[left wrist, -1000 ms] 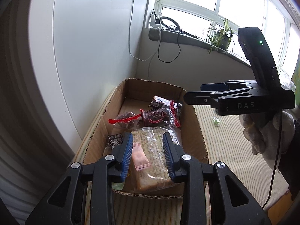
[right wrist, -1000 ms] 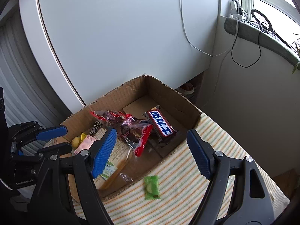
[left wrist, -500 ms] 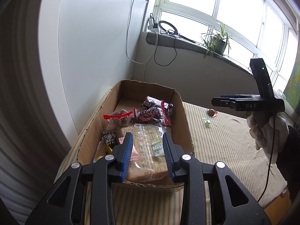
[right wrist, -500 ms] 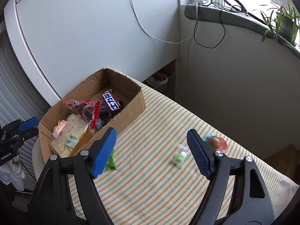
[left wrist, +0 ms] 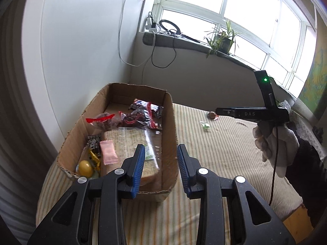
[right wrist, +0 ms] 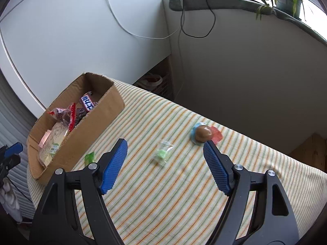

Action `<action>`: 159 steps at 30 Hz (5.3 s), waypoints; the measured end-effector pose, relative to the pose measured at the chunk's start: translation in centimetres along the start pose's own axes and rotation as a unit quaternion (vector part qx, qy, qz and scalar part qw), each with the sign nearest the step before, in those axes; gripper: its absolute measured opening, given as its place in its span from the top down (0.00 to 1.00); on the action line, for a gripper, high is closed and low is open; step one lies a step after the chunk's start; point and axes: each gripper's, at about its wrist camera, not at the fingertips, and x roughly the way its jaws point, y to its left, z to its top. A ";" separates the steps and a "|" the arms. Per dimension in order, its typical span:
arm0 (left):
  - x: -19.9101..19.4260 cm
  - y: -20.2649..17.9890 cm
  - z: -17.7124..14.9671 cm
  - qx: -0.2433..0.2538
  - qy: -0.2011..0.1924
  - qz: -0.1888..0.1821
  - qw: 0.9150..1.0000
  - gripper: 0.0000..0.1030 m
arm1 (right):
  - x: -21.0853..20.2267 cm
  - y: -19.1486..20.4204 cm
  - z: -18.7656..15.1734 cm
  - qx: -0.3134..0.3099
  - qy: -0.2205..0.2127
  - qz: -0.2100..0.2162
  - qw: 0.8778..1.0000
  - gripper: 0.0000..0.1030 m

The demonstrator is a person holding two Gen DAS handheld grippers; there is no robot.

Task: Organize snacks
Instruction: 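Grasp the clear green candy packet with the left tool while the right tool grasps the chocolate egg, then carry the green packet with the left tool into the box while the right tool carries the egg, then open both tools over the box to drop the green packet and egg, then grasp the green wrapped candy on the table with the right tool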

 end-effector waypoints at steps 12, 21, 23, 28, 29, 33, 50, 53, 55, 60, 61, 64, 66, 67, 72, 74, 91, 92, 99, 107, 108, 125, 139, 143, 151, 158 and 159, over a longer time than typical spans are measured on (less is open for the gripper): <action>5.4 -8.5 1.9 0.042 0.017 -0.051 0.998 0.70 | 2.1 -3.4 -0.3 -0.024 -0.001 0.006 1.000 0.37; 13.0 -11.2 2.8 0.046 0.063 -0.044 0.996 0.70 | 5.1 -3.8 0.5 -0.053 0.008 0.027 0.998 0.37; 14.3 -11.0 2.9 0.041 0.068 -0.037 0.996 0.70 | 5.6 -3.9 0.7 -0.053 0.009 0.034 0.998 0.40; 16.6 -10.8 3.1 0.035 0.078 -0.042 0.995 0.70 | 6.6 -4.0 1.1 -0.057 0.007 0.040 0.998 0.45; 16.8 -10.9 3.0 0.036 0.078 -0.041 0.995 0.70 | 6.7 -4.0 1.1 -0.059 0.007 0.043 0.997 0.47; 17.9 -11.0 2.9 0.043 0.081 -0.039 0.995 0.70 | 7.2 -3.6 1.1 -0.069 0.017 0.038 0.997 0.55; 22.0 -12.7 3.6 0.071 0.117 -0.016 0.990 0.71 | 6.5 -3.7 0.3 -0.088 0.022 0.038 0.995 0.59; 22.0 -12.8 3.6 0.069 0.117 -0.019 0.991 0.77 | 6.1 -4.0 0.2 -0.083 0.020 0.041 0.995 0.62; 22.0 -12.8 3.5 0.067 0.116 -0.021 0.991 0.78 | 5.9 -4.1 0.0 -0.084 0.019 0.038 0.996 0.62; 21.8 -13.0 3.4 0.074 0.113 -0.022 0.991 0.78 | 5.3 -4.1 -0.3 -0.081 0.012 0.043 0.996 0.71; 21.7 -13.0 3.4 0.073 0.111 -0.021 0.991 0.78 | 5.1 -4.2 -0.4 -0.080 0.013 0.042 0.996 0.72; 21.5 -12.8 3.1 0.074 0.108 -0.023 0.991 0.78 | 5.0 -4.0 -0.9 -0.088 0.010 0.036 0.995 0.72; 21.1 -12.7 2.8 0.077 0.108 -0.024 0.991 0.78 | 4.9 -4.0 -1.0 -0.090 0.008 0.033 0.995 0.72; 20.9 -12.5 2.8 0.076 0.106 -0.025 0.991 0.78 | 4.7 -4.0 -1.0 -0.088 0.007 0.033 0.996 0.73; 19.3 -12.0 2.6 0.066 0.094 -0.035 0.993 0.78 | 3.5 -3.8 -0.9 -0.079 -0.001 0.041 0.996 0.73; 18.5 -11.5 2.7 0.061 0.087 -0.038 0.994 0.78 | 2.8 -3.4 -0.8 -0.079 -0.006 0.044 0.996 0.73; 8.5 -7.4 2.9 0.038 0.021 -0.020 0.999 0.78 | -2.2 5.8 1.3 -0.125 -0.040 0.086 0.988 0.73; 7.9 -7.1 2.9 0.036 0.019 -0.018 0.999 0.78 | -2.3 6.5 1.4 -0.130 -0.041 0.089 0.987 0.73; 5.3 -4.1 2.9 0.020 0.004 0.008 1.000 0.78 | -2.2 11.5 2.1 -0.157 -0.042 0.120 0.979 0.73; 3.7 0.3 2.1 -0.005 0.003 0.039 0.999 0.78 | -0.2 17.0 2.7 -0.183 -0.027 0.150 0.971 0.73; 3.5 0.7 2.0 -0.007 0.003 0.041 0.999 0.78 | 0.0 17.5 2.8 -0.185 -0.025 0.152 0.971 0.73; 2.9 4.0 1.8 -0.040 0.002 0.065 0.997 0.69 | 0.6 18.8 3.5 -0.174 -0.027 0.156 0.972 0.39; -0.5 5.0 0.4 -0.058 -0.014 0.073 0.996 0.65 | -1.1 13.8 0.1 -0.159 -0.019 0.133 0.978 0.39; -1.8 4.7 -0.3 -0.053 -0.019 0.076 0.996 0.64 | 0.3 13.3 -1.6 -0.169 0.011 0.130 0.977 0.39; -4.0 4.9 -1.6 -0.065 -0.025 0.073 0.995 0.64 | 4.3 14.4 -4.0 -0.209 0.071 0.115 0.968 0.57; -5.1 5.9 -2.6 -0.081 -0.026 0.080 0.993 0.64 | 6.3 15.4 -4.0 -0.228 0.088 0.102 0.964 0.58; -5.1 6.0 -2.7 -0.083 -0.025 0.081 0.993 0.64 | 6.5 15.5 -4.0 -0.231 0.091 0.100 0.963 0.58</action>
